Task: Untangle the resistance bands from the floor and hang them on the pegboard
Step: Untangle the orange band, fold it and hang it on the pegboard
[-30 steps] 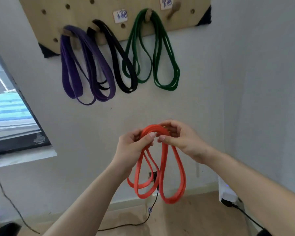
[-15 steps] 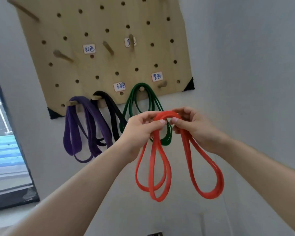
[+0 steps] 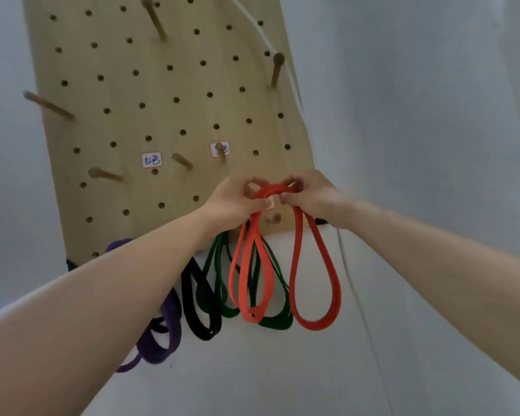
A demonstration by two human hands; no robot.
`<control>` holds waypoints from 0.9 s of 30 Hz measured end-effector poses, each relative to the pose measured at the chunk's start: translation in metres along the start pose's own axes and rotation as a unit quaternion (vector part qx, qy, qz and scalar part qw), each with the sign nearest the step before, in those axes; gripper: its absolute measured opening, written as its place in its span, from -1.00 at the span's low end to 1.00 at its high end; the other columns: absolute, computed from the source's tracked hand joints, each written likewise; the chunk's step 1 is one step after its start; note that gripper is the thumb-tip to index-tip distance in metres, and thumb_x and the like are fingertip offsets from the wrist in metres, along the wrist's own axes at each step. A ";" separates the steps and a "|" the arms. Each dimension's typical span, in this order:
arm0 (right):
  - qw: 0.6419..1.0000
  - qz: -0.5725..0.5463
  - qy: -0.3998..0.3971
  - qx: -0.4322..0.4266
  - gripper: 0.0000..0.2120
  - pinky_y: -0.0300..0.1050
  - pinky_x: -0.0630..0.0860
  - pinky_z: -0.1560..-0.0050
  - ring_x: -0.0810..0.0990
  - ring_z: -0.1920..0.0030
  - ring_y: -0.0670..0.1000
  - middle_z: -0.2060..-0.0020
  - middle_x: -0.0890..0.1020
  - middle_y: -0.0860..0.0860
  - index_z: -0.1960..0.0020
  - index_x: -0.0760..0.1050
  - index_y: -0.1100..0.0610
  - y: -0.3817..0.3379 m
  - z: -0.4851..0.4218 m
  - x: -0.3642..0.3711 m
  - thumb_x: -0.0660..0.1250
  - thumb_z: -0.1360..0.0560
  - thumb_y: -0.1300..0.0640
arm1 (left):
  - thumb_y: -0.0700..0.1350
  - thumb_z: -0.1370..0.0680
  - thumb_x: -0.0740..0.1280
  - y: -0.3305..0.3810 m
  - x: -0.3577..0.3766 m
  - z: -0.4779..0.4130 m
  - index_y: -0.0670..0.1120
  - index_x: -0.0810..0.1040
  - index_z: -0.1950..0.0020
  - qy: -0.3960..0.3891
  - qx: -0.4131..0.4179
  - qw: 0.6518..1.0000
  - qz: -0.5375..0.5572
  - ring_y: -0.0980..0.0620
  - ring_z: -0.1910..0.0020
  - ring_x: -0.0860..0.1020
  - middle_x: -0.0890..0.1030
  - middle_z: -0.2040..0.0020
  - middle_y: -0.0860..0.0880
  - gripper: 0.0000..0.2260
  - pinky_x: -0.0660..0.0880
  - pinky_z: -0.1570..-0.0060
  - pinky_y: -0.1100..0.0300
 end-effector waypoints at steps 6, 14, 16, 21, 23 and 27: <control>0.973 0.222 -0.030 -0.048 -0.87 -0.08 0.53 0.04 0.59 0.03 0.02 0.01 0.59 -0.03 -0.12 0.53 -0.01 0.008 -0.032 0.011 0.30 -0.59 0.04 | -0.02 -0.56 0.44 -0.023 0.007 -0.031 0.07 0.57 -0.25 -0.018 -0.015 0.995 -0.098 0.03 0.19 0.68 0.69 0.07 0.00 -0.73 0.65 -0.02 -0.01; 0.983 0.174 -0.055 -0.025 -0.77 -0.14 0.52 0.11 0.61 0.02 0.05 0.07 0.62 -0.01 -0.12 0.58 0.09 0.050 -0.030 0.031 0.38 -0.53 0.00 | -0.11 -0.57 0.40 -0.056 0.012 -0.046 -0.04 0.64 -0.18 0.033 -0.051 0.985 -0.162 0.00 0.23 0.54 0.61 0.12 -0.02 -0.81 0.57 0.10 0.05; 0.993 0.086 -0.076 -0.010 -0.75 -0.28 0.44 0.20 0.59 0.01 0.00 0.03 0.60 -0.03 -0.21 0.55 0.08 0.065 -0.018 0.041 0.39 -0.55 0.09 | -0.11 -0.58 0.38 -0.056 0.015 -0.046 -0.06 0.65 -0.20 0.042 -0.035 0.981 -0.186 -0.01 0.12 0.57 0.67 -0.01 -0.07 -0.79 0.55 0.05 0.09; 0.999 -0.017 -0.032 -0.007 -0.43 -0.15 0.52 -0.12 0.53 -0.17 -0.03 -0.18 0.53 -0.06 -0.43 0.35 0.02 0.098 0.007 0.064 0.47 -0.48 0.10 | 0.05 -0.56 0.41 -0.053 0.027 -0.032 0.04 0.68 -0.19 0.028 0.014 0.973 -0.227 0.10 -0.03 0.53 0.63 -0.07 0.07 -0.76 0.47 0.00 0.12; 0.999 -0.035 -0.027 0.002 -0.36 -0.12 0.51 -0.18 0.53 -0.19 -0.05 -0.18 0.54 -0.07 -0.45 0.31 -0.02 0.110 0.012 0.074 0.49 -0.46 0.07 | 0.04 -0.53 0.43 -0.057 0.028 -0.026 0.07 0.71 -0.16 0.016 0.023 0.975 -0.222 0.08 -0.04 0.57 0.65 -0.04 0.09 -0.78 0.52 -0.05 0.07; 0.999 -0.037 0.009 0.020 -0.47 0.00 0.59 -0.13 0.60 -0.01 -0.07 -0.05 0.60 -0.06 -0.41 0.34 -0.06 0.123 0.014 0.088 0.43 -0.50 0.10 | 0.07 -0.49 0.45 -0.061 0.032 -0.017 0.13 0.64 -0.27 0.021 0.038 0.976 -0.215 0.13 -0.09 0.59 0.67 -0.09 0.15 -0.66 0.55 -0.16 0.03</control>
Point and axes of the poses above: each hand's wrist, its own z-axis away from the middle knuckle, its own x-axis out of the palm, y = z × x, the point moved 7 cm from there along -z, towards the middle knuckle
